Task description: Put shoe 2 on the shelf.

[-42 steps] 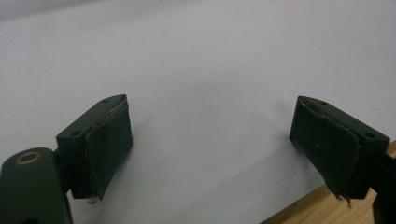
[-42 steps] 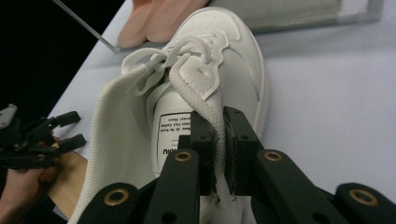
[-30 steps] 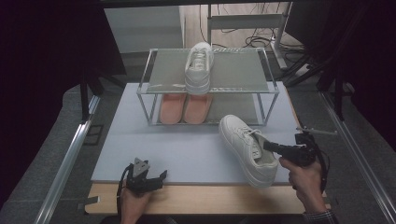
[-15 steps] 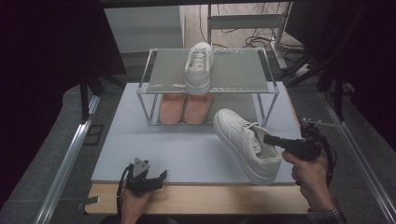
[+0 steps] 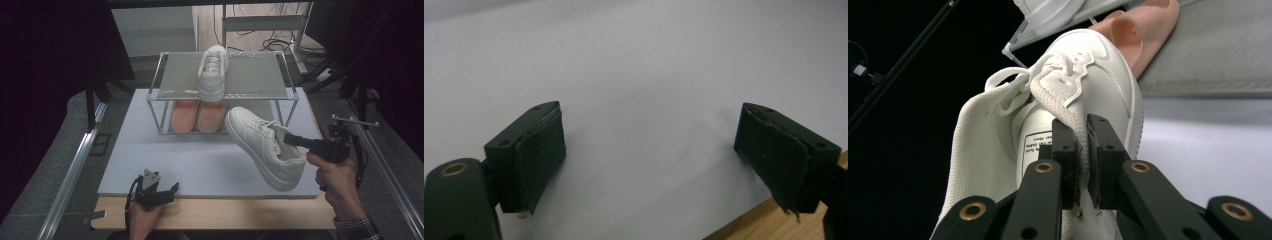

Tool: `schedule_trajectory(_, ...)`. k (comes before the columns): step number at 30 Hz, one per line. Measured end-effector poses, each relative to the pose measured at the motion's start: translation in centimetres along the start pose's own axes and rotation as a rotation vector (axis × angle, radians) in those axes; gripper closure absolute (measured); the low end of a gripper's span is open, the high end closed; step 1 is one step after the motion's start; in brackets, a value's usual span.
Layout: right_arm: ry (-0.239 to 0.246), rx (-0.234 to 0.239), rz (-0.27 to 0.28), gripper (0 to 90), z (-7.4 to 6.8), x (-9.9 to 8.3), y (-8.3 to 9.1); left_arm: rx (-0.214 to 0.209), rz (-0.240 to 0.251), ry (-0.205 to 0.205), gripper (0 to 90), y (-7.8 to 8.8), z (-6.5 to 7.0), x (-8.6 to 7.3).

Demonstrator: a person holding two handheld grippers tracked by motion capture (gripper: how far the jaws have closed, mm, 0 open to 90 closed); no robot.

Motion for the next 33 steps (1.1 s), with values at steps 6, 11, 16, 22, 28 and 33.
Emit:
schedule_trajectory(6, -0.004, 0.013, 0.025, 83.6, -1.2, 1.2, 0.6, 0.000, 0.001, 0.000, 12.6, 0.0, 0.0, 0.0)
schedule_trajectory(11, 0.005, 0.011, 0.036, 83.7, -2.3, 2.2, 1.1, 0.000, 0.001, 0.000, 12.6, 0.0, 0.0, 0.0)
schedule_trajectory(16, 0.015, 0.005, 0.057, 83.7, -3.2, 3.5, 1.2, 0.000, 0.001, 0.000, 12.6, 0.0, 0.0, 0.0)
schedule_trajectory(22, 0.015, -0.010, 0.085, 83.7, -4.0, 5.2, 0.8, 0.000, 0.001, 0.000, 12.6, 0.0, 0.0, 0.0)
schedule_trajectory(28, 0.011, -0.045, 0.119, 83.7, -4.1, 7.1, -0.3, 0.000, 0.002, 0.001, 12.6, 0.0, 0.0, 0.0)
schedule_trajectory(33, 0.006, -0.080, 0.150, 83.6, -3.9, 8.4, -1.4, 0.000, 0.002, 0.001, 12.6, 0.0, 0.0, 0.0)
Point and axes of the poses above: each handheld gripper's, and its own axes: y roughly backward along the jaws, x roughly out of its top, z roughly to its right, the point moved 5 cm from there along -y, roughly forward along the jaws, and after that the axes turned 13 degrees about -y, right-handed, at the moved point
